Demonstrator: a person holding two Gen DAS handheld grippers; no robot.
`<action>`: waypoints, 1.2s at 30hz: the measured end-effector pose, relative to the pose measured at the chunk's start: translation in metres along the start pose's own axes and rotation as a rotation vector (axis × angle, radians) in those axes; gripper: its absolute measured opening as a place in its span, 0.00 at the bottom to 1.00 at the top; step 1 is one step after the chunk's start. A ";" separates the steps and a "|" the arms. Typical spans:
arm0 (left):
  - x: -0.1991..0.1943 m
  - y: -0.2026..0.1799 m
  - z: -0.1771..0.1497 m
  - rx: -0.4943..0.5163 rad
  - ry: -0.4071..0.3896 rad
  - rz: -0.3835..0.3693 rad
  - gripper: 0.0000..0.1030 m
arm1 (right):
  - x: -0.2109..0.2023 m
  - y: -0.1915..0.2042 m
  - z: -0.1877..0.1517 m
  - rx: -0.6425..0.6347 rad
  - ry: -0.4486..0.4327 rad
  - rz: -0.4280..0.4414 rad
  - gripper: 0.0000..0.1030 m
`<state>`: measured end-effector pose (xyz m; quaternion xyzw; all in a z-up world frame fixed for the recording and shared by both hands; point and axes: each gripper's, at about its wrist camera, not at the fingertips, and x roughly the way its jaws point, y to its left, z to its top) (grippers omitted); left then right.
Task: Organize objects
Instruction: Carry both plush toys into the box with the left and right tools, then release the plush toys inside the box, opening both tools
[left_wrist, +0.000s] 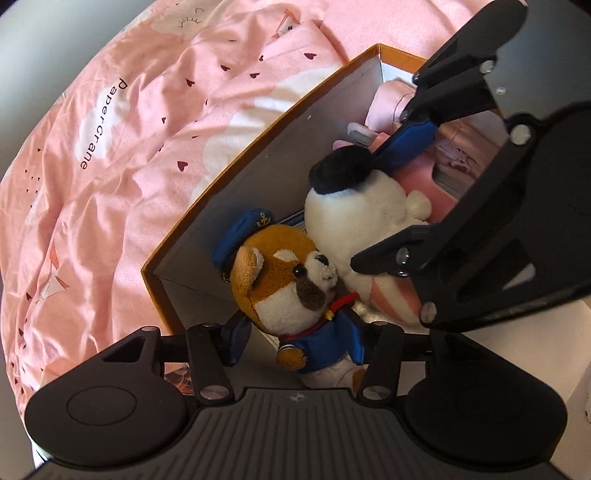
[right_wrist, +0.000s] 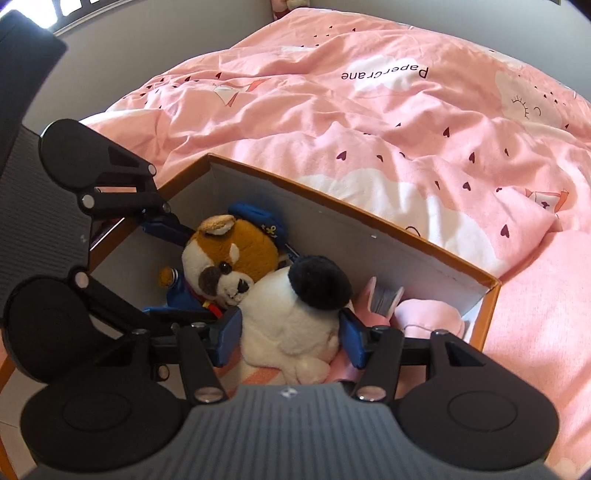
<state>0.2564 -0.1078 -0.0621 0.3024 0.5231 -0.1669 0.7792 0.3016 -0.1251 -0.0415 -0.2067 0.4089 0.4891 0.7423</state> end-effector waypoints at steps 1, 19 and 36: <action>-0.001 0.002 -0.001 0.002 -0.010 -0.007 0.58 | 0.001 0.000 0.001 -0.004 0.006 0.001 0.59; -0.035 0.038 -0.013 0.011 -0.198 -0.106 0.42 | -0.033 0.033 -0.011 -0.198 -0.029 -0.079 0.48; -0.017 -0.023 -0.040 0.235 -0.093 -0.095 0.56 | 0.000 0.057 -0.037 -0.162 0.204 -0.134 0.33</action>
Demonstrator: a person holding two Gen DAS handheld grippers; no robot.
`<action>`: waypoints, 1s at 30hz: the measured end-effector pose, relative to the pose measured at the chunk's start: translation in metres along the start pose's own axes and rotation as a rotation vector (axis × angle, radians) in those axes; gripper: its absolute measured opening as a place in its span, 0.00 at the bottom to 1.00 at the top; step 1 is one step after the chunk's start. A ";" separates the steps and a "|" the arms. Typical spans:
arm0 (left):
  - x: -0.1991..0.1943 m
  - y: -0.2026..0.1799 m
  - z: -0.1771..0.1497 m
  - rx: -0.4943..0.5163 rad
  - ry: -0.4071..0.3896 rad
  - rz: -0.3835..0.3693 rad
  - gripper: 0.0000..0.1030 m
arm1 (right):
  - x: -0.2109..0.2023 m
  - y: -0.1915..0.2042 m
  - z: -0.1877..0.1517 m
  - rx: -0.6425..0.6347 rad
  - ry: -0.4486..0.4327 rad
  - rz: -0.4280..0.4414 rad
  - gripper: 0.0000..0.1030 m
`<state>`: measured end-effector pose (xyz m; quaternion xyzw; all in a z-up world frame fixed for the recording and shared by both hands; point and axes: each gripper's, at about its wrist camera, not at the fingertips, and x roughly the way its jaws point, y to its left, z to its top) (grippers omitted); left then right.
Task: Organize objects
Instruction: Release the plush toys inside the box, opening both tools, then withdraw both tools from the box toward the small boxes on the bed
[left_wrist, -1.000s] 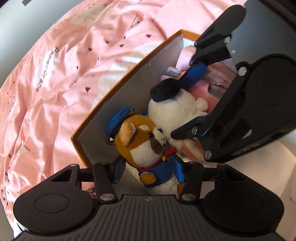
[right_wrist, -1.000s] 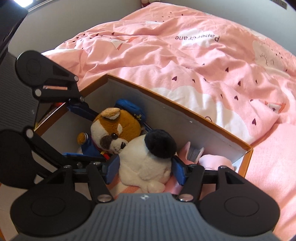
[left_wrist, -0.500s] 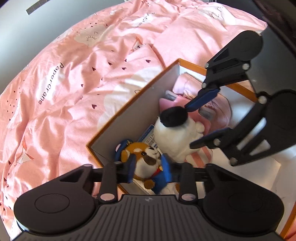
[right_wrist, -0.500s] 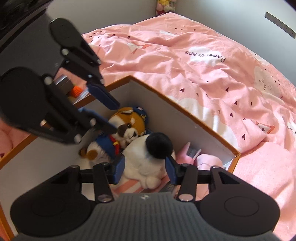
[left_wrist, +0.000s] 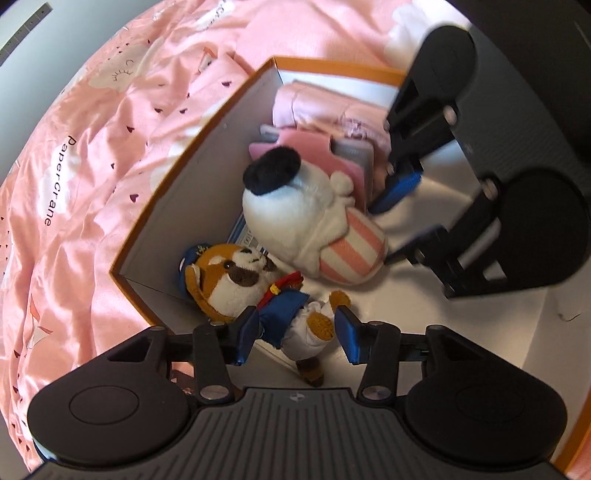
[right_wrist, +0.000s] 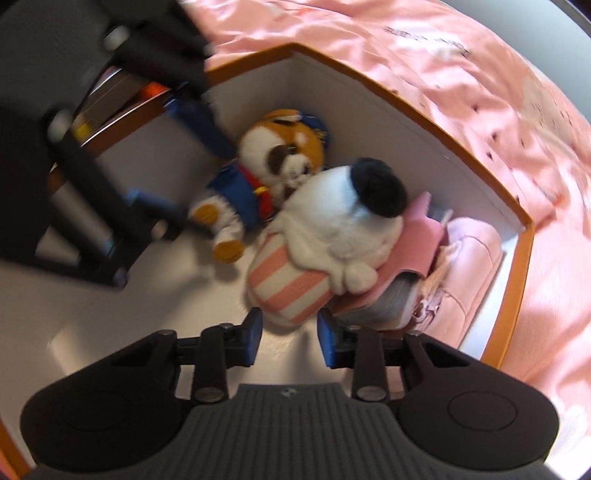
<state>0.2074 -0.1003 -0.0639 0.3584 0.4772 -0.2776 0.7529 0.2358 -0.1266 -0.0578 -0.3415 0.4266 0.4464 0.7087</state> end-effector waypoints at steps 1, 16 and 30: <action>0.002 -0.001 0.000 0.008 0.004 0.005 0.56 | 0.001 -0.004 0.002 0.031 -0.004 0.018 0.32; 0.018 -0.002 0.001 -0.033 -0.024 0.106 0.27 | 0.005 -0.013 0.007 0.106 -0.038 0.037 0.30; -0.084 0.035 -0.047 -0.273 -0.209 -0.019 0.33 | -0.069 0.019 -0.004 0.113 -0.208 0.017 0.37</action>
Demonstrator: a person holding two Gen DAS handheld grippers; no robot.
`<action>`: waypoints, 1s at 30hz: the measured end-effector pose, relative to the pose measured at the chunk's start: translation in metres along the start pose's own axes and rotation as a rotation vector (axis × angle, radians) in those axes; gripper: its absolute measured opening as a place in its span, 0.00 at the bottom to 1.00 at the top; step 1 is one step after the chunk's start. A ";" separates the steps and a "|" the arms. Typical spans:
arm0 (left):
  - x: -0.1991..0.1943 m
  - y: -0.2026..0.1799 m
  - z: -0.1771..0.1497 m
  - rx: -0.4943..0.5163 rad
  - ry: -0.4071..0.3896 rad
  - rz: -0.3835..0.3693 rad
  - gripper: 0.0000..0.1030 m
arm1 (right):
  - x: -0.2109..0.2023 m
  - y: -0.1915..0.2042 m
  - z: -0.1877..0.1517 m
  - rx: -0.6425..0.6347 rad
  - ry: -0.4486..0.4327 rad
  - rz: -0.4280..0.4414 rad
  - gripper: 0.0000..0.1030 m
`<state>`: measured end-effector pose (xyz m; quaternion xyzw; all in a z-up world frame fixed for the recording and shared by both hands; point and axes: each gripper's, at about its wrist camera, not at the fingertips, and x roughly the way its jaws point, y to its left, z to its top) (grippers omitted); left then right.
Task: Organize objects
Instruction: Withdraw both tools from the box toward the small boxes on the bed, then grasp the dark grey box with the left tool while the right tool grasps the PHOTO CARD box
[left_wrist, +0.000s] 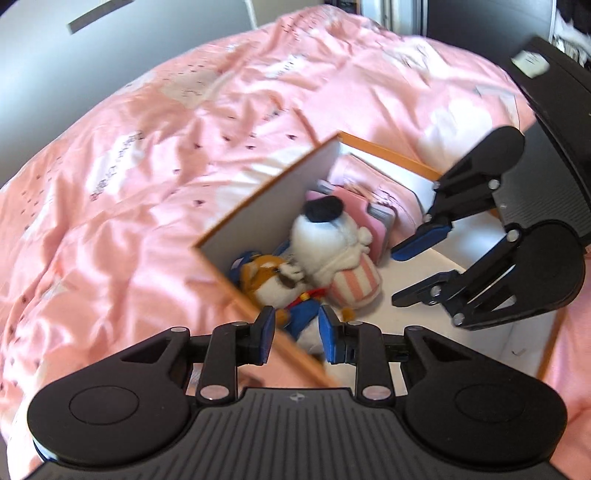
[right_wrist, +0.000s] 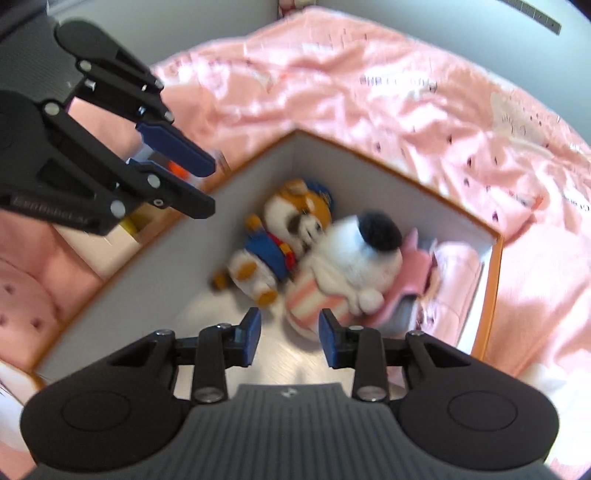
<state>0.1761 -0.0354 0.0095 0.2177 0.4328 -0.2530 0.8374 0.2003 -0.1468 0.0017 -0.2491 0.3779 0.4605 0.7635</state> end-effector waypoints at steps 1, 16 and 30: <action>-0.005 0.003 0.001 -0.014 0.001 0.005 0.34 | -0.006 0.004 0.003 0.003 -0.025 0.008 0.38; -0.044 0.096 -0.067 -0.289 0.144 0.089 0.46 | -0.005 0.091 0.072 -0.132 -0.121 0.107 0.45; 0.020 0.126 -0.068 -0.446 0.311 0.083 0.80 | 0.071 0.108 0.105 -0.177 0.045 0.018 0.46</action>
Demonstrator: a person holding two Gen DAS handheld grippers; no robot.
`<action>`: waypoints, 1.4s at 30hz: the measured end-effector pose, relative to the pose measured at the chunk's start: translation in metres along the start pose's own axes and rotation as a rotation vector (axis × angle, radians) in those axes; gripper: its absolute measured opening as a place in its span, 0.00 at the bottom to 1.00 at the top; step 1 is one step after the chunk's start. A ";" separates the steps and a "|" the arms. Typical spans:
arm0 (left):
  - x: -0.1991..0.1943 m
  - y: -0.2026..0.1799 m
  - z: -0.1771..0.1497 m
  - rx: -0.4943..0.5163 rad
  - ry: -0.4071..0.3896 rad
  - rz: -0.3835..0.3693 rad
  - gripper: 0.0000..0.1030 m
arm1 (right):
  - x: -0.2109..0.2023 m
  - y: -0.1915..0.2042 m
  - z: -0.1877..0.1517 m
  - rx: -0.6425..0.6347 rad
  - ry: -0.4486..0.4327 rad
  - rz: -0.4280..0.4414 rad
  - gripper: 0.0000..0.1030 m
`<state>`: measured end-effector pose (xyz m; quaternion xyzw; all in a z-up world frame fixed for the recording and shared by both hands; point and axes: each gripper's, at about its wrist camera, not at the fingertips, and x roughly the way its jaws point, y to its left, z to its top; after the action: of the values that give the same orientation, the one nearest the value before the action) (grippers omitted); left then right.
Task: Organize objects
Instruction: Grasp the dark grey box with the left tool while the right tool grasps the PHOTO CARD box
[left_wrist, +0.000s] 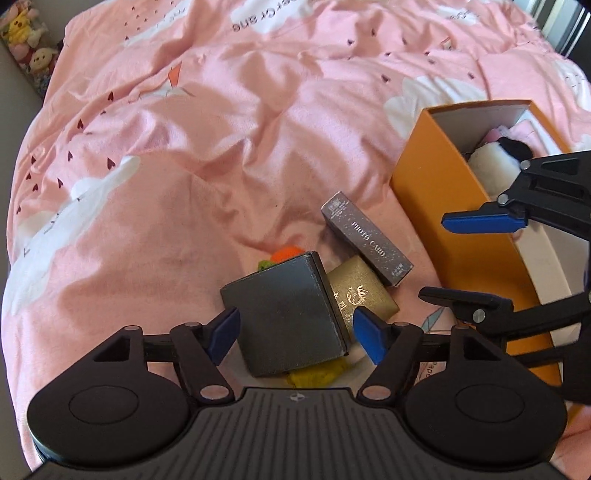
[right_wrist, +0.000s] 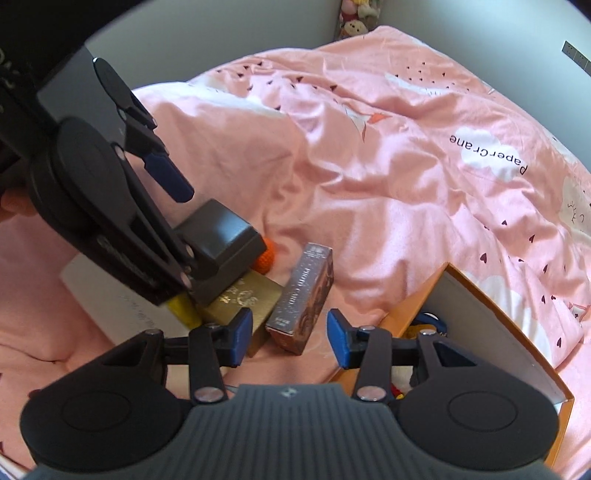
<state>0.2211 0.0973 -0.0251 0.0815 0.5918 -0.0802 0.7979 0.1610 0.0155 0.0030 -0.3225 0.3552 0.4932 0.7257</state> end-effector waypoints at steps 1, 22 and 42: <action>0.005 0.000 0.002 -0.013 0.012 0.000 0.80 | 0.003 -0.001 0.000 -0.004 0.007 -0.007 0.46; 0.018 0.031 0.003 -0.180 0.109 -0.010 0.59 | 0.026 -0.005 0.009 -0.051 0.046 0.043 0.46; -0.017 0.060 -0.018 -0.167 0.056 -0.077 0.38 | 0.088 -0.028 0.037 0.187 0.179 0.009 0.38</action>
<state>0.2129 0.1599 -0.0117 -0.0060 0.6211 -0.0592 0.7815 0.2179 0.0799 -0.0472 -0.2946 0.4643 0.4305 0.7157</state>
